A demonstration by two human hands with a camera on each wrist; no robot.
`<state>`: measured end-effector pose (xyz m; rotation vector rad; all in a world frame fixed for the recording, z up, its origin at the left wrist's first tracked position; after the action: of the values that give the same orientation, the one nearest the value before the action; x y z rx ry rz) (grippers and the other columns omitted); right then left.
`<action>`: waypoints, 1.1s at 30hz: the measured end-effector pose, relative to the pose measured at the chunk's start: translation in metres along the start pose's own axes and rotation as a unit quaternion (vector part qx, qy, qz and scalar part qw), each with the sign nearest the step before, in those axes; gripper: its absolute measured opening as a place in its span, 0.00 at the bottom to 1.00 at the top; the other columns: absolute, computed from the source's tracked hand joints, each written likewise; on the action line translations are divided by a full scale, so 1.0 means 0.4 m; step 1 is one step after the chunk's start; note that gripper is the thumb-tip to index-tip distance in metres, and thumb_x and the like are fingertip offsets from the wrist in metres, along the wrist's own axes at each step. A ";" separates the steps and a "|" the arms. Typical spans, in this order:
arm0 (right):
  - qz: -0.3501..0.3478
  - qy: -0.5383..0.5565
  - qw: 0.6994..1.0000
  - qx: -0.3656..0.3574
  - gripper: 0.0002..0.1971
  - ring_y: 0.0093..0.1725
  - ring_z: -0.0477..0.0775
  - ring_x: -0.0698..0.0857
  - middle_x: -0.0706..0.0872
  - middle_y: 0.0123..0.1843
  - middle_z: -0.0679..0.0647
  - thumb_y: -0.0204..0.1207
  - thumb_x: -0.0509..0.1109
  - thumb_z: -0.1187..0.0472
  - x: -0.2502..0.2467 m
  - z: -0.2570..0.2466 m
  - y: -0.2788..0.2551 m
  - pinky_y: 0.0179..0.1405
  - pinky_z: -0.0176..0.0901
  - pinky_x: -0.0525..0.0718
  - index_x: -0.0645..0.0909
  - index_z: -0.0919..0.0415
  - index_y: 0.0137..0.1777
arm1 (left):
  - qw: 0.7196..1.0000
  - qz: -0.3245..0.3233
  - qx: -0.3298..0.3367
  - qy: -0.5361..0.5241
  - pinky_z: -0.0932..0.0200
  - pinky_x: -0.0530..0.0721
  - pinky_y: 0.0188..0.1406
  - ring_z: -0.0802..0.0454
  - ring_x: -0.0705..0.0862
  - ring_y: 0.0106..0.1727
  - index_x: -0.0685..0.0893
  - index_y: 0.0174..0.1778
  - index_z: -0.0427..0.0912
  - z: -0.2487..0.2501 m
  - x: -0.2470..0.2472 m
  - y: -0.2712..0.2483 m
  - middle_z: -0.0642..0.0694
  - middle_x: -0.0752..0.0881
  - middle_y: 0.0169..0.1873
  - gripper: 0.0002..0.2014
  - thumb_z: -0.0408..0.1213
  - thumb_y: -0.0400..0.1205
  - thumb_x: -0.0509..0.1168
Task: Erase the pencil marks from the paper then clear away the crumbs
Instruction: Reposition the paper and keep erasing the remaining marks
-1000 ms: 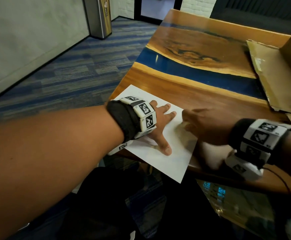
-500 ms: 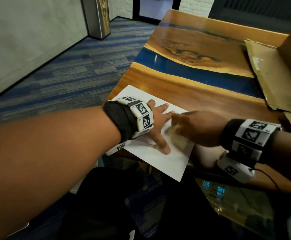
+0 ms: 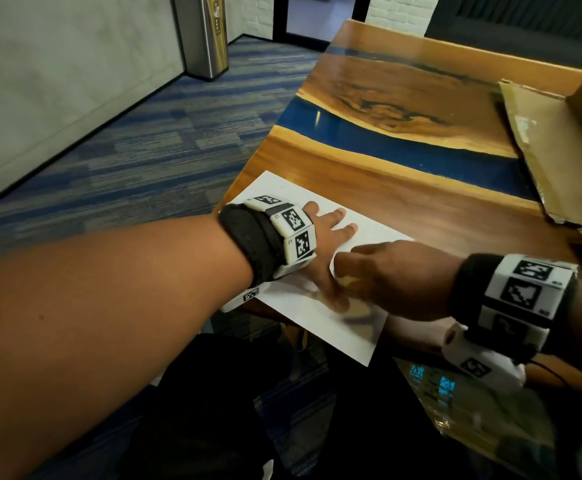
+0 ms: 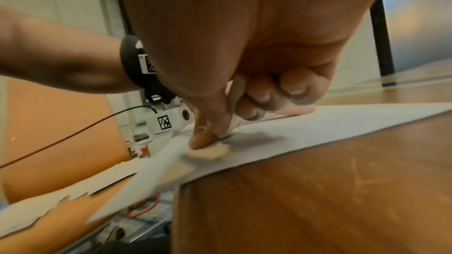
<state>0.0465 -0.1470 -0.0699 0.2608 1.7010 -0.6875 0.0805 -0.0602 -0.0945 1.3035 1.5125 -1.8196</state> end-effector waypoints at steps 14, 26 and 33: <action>-0.006 -0.020 0.991 0.135 0.10 0.45 0.49 0.80 0.80 0.50 0.46 0.86 0.57 0.46 -0.027 0.096 -0.007 0.42 0.47 0.82 0.71 0.46 0.63 | 0.999 0.005 -0.027 -0.042 0.32 0.51 0.83 0.38 0.40 0.88 0.38 0.87 0.62 -0.060 0.030 -0.025 0.46 0.36 0.88 0.64 0.81 0.63 0.66; -0.026 -0.042 0.996 0.075 0.11 0.48 0.52 0.81 0.82 0.53 0.48 0.87 0.56 0.46 -0.020 0.057 0.012 0.45 0.48 0.82 0.71 0.46 0.65 | 1.000 -0.007 -0.016 -0.016 0.28 0.55 0.82 0.34 0.43 0.88 0.37 0.87 0.62 -0.048 0.025 -0.019 0.43 0.37 0.88 0.65 0.81 0.62 0.67; 0.014 -0.062 0.987 0.150 0.10 0.41 0.49 0.79 0.81 0.46 0.47 0.87 0.57 0.48 -0.052 0.149 0.046 0.38 0.46 0.80 0.72 0.49 0.63 | 1.000 0.004 -0.012 0.014 0.27 0.61 0.79 0.32 0.50 0.86 0.40 0.87 0.59 -0.046 0.020 -0.020 0.40 0.43 0.88 0.64 0.81 0.62 0.66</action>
<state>0.1100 -0.1625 -0.0619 0.4424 1.4709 -0.9215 0.0775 -0.0391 -0.0964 1.3258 1.5373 -1.7802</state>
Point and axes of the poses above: each hand's wrist, its own y-axis towards the middle knuckle, its own x-axis out of the palm, z = x × y, the point moved 8 cm from there along y, towards the middle knuckle
